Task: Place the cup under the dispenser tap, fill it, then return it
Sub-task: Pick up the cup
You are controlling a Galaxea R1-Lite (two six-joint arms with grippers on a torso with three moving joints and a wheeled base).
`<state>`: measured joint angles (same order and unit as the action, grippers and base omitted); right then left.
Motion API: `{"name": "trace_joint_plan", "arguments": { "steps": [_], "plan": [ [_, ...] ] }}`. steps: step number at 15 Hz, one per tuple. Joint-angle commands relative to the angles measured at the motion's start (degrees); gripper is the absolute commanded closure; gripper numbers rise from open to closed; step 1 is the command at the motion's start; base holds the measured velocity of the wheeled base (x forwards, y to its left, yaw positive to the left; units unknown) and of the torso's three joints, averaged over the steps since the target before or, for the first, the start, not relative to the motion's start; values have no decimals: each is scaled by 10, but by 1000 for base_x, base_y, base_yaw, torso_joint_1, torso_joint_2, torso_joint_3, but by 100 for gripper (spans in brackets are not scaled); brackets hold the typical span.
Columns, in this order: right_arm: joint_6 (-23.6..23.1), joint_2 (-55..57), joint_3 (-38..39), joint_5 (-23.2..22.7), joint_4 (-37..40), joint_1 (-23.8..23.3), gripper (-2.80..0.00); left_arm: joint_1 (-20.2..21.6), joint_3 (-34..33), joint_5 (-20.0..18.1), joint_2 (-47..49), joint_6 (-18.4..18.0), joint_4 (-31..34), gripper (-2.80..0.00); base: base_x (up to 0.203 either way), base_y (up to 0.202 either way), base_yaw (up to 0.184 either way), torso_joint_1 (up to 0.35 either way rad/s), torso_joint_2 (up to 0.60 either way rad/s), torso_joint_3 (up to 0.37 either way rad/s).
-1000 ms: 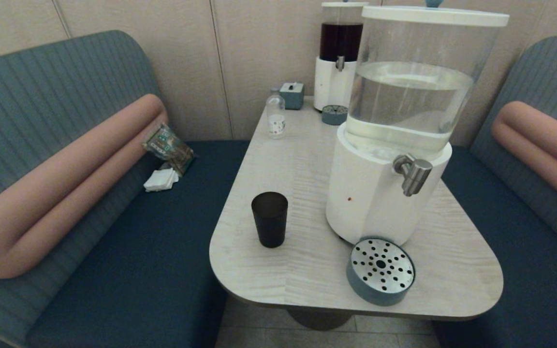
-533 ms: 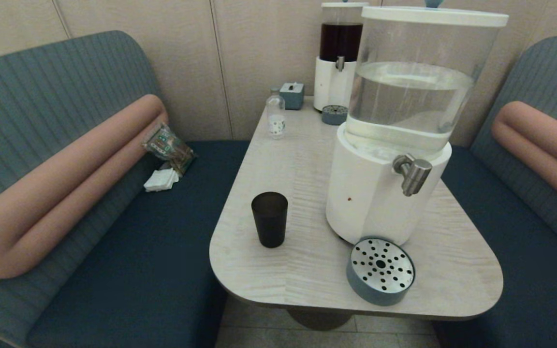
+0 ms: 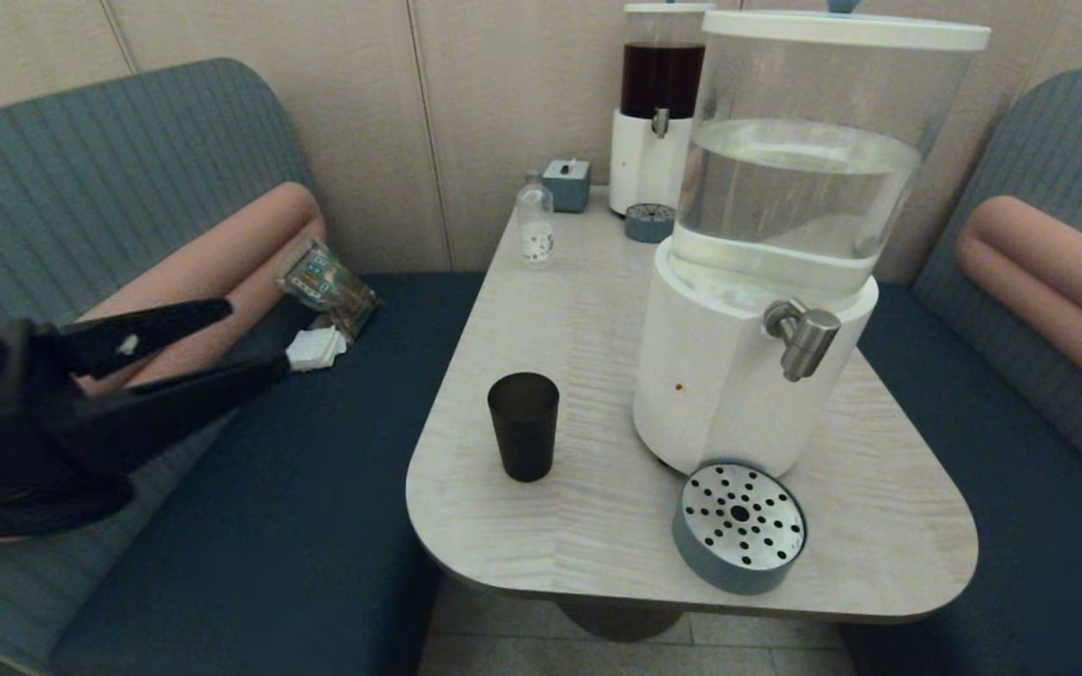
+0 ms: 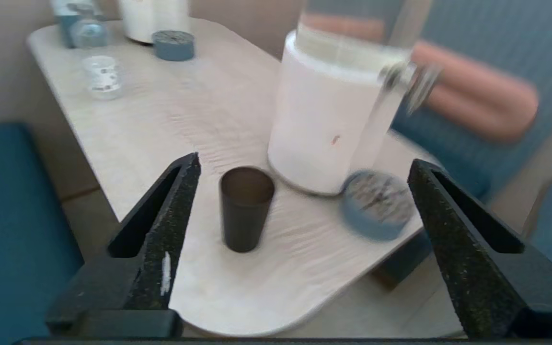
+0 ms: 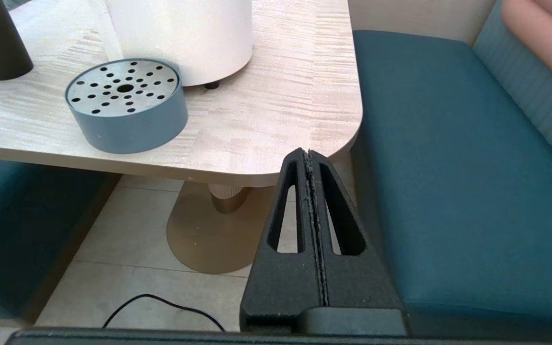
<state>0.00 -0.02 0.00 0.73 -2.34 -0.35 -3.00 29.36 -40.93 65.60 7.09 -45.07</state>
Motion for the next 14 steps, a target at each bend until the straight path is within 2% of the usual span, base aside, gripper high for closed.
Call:
{"name": "trace_joint_plan", "arguments": {
  "steps": [1,4,6,14],
  "plan": [
    [0,0,8,0,0,0,0,1,-37,-9,140,-20,-148,-280,0,0,0,0,0,0],
    [0,0,9,0,0,0,0,4,-67,-22,294,-61,-346,-280,0,0,0,0,0,0],
    [0,0,9,0,0,0,0,5,-76,-31,351,-87,-411,-280,0,0,0,0,0,0],
    [0,0,9,0,0,0,0,5,-47,-42,424,-107,-426,-280,0,0,0,0,0,0]
  ]
}}
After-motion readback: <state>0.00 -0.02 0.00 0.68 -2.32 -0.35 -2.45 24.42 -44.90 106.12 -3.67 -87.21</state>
